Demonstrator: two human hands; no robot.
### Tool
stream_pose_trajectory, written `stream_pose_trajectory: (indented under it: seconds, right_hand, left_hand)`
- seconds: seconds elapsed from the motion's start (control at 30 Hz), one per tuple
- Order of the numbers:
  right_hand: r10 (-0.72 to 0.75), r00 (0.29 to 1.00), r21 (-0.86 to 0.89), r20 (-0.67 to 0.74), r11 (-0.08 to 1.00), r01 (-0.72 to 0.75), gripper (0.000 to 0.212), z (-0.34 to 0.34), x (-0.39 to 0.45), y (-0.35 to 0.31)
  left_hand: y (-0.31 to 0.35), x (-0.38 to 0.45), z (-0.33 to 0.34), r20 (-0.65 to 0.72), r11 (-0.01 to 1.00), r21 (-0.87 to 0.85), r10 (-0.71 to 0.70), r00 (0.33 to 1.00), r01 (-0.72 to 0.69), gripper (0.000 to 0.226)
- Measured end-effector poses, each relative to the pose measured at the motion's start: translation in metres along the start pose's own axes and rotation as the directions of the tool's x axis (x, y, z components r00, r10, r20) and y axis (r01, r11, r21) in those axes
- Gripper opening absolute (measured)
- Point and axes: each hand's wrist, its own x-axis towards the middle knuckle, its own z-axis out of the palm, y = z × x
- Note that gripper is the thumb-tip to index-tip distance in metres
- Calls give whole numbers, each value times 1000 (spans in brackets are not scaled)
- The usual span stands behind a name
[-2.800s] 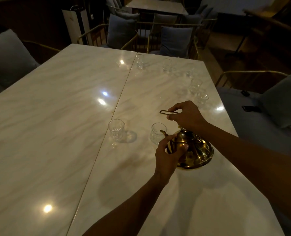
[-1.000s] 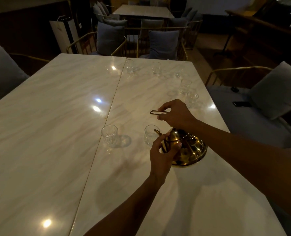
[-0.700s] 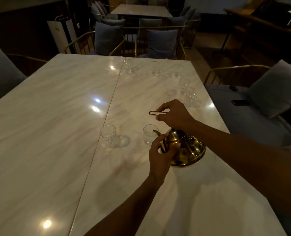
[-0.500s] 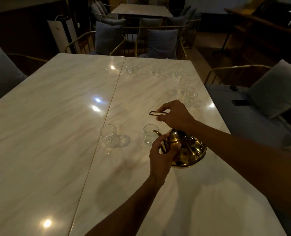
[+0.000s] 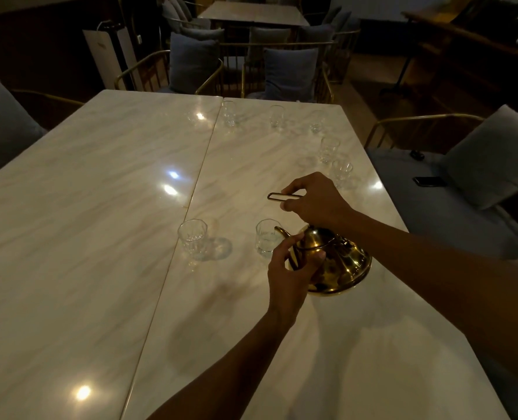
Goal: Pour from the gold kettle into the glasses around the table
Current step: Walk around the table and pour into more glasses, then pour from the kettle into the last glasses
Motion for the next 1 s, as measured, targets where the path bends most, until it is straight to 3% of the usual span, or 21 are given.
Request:
stream_pose_trajectory:
  seconds: [0.2,0.37,0.63,1.0]
  right_hand:
    - [9,1000,14,-19,1000,-9,27,6,0,6]
    - [49,996,83,-74,996,-43,24,14,-8,16]
    - [55,962,172,-267,985,-9,23,28,-32,23]
    - [-33,890,220,-454,964,148,27,32,-76,-7]
  left_hand:
    - [-4,1,-5,22,999,-33,6,1000,-5,52]
    - [-11,2,-13,36,999,36,10,999,-11,52]
    - [-9,7,-37,149,956,200,186,971,-214,43]
    - [18,-1,-67,287,857,246,381,879,-452,53]
